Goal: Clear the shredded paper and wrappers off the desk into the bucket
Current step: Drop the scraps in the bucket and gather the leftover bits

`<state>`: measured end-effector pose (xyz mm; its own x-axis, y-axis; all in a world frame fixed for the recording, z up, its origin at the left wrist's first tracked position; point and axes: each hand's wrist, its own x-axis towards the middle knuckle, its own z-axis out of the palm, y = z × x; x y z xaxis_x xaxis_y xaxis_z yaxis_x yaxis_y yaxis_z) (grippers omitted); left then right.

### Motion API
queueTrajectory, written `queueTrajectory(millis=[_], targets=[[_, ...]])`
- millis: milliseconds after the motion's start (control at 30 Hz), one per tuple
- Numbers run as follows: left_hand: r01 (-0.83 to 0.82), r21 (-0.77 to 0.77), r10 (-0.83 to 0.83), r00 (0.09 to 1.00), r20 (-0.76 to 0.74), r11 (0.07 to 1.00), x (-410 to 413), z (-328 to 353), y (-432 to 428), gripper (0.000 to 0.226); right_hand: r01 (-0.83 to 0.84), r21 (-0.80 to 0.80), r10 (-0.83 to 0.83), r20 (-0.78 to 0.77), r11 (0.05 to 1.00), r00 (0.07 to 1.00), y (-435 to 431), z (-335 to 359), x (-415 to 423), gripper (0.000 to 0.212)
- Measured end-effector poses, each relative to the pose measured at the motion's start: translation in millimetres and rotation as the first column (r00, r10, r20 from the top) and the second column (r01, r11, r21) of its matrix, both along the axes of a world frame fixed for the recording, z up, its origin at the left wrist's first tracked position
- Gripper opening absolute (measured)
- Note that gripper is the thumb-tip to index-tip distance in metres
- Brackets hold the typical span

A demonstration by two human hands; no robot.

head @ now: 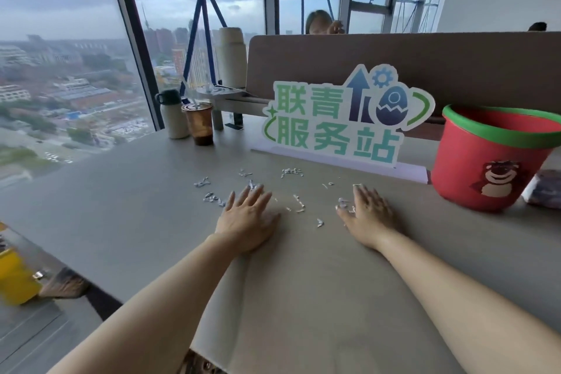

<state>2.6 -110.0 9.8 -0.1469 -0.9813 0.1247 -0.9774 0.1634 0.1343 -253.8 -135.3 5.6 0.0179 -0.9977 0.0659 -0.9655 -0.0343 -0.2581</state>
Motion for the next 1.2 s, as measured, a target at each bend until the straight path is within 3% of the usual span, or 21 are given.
queueTrajectory(millis=[100,233,567,733,833,967,1200], targets=[[-0.136,0.070,0.139,0.990,-0.039,0.988,10,-8,-10,0.078,0.090,0.057,-0.090,-0.004,0.994,0.996,-16,-3,3,0.089],[-0.152,0.075,0.155,0.988,-0.022,0.985,7,-10,-32,0.085,0.050,0.062,-0.049,-0.020,0.997,0.999,-41,-4,13,0.097],[-0.053,0.049,0.054,0.998,-0.029,0.997,-4,-7,-83,0.076,-0.198,0.021,0.197,0.026,0.980,0.980,-92,-2,50,0.079],[-0.042,-0.083,0.034,0.994,-0.099,0.996,-3,-4,-74,0.065,-0.315,-0.036,0.314,0.251,0.948,0.916,-89,1,53,0.059],[-0.068,-0.103,0.056,0.991,-0.123,0.992,6,-3,-60,0.069,-0.271,-0.070,0.279,0.325,0.960,0.904,-82,0,50,0.061],[-0.202,-0.013,0.199,0.972,-0.124,0.979,31,-5,-36,0.082,-0.159,-0.032,0.162,0.217,0.987,0.963,-75,-4,51,0.078],[-0.419,0.092,0.429,0.892,-0.141,0.903,62,-9,-35,0.110,-0.171,0.057,0.168,0.046,0.984,0.985,-76,-4,60,0.096]])
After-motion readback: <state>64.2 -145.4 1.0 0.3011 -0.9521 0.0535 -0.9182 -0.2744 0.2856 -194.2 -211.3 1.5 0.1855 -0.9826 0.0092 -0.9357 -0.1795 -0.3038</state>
